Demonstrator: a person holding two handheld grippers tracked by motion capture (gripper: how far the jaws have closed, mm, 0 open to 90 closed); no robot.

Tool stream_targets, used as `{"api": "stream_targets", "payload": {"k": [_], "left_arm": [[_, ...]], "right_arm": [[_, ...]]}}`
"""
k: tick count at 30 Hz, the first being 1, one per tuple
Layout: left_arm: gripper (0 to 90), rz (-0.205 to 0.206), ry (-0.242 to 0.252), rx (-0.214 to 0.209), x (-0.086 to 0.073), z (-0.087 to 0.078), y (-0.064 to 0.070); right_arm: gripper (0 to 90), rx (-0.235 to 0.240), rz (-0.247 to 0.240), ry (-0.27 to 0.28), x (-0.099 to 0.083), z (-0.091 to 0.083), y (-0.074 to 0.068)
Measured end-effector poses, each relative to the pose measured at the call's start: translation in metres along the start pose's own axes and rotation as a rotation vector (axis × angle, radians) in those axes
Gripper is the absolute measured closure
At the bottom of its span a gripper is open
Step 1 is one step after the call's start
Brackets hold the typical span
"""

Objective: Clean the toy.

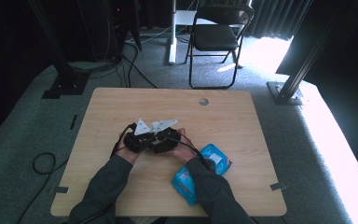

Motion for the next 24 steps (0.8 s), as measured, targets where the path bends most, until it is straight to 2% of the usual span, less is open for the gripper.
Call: {"api": "stream_targets", "payload": {"k": [3, 5, 10, 11, 14, 19, 24], "left_arm": [[83.7, 0.006, -0.001, 0.003, 0.0, 0.0, 0.0], [83.6, 0.014, -0.007, 0.021, 0.0, 0.0, -0.001], [83.6, 0.006, -0.01, 0.046, -0.001, 0.0, -0.006], [83.6, -0.004, -0.006, 0.07, -0.002, -0.001, -0.009], [83.7, -0.022, -0.002, 0.101, -0.005, -0.001, -0.016], [83.7, -0.05, -0.013, 0.136, -0.01, -0.004, -0.029], [83.6, -0.066, -0.012, 0.152, -0.014, -0.007, -0.034]], "right_arm": [[34.3, 0.002, 0.0, 0.0, 0.0, 0.0, 0.0], [34.2, 0.003, -0.002, 0.0, 0.0, 0.0, 0.0], [34.2, 0.007, -0.007, 0.0, 0.0, 0.0, -0.001], [34.3, 0.011, -0.009, -0.001, 0.0, 0.0, -0.002], [34.2, 0.019, -0.014, -0.002, 0.0, 0.0, -0.003], [34.2, 0.021, -0.02, -0.006, 0.0, 0.001, -0.003], [34.2, 0.021, -0.019, -0.004, 0.0, 0.0, -0.003]]}}
Point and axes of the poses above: each handheld gripper's, and its own axes: z roughly forward along the jaws, x roughly out of its top, y roughly to its right, the point moved 4 cm from there along z, roughly forward along the jaws, and after that the axes turned 5 degrees about x, right-handed, at the moved point
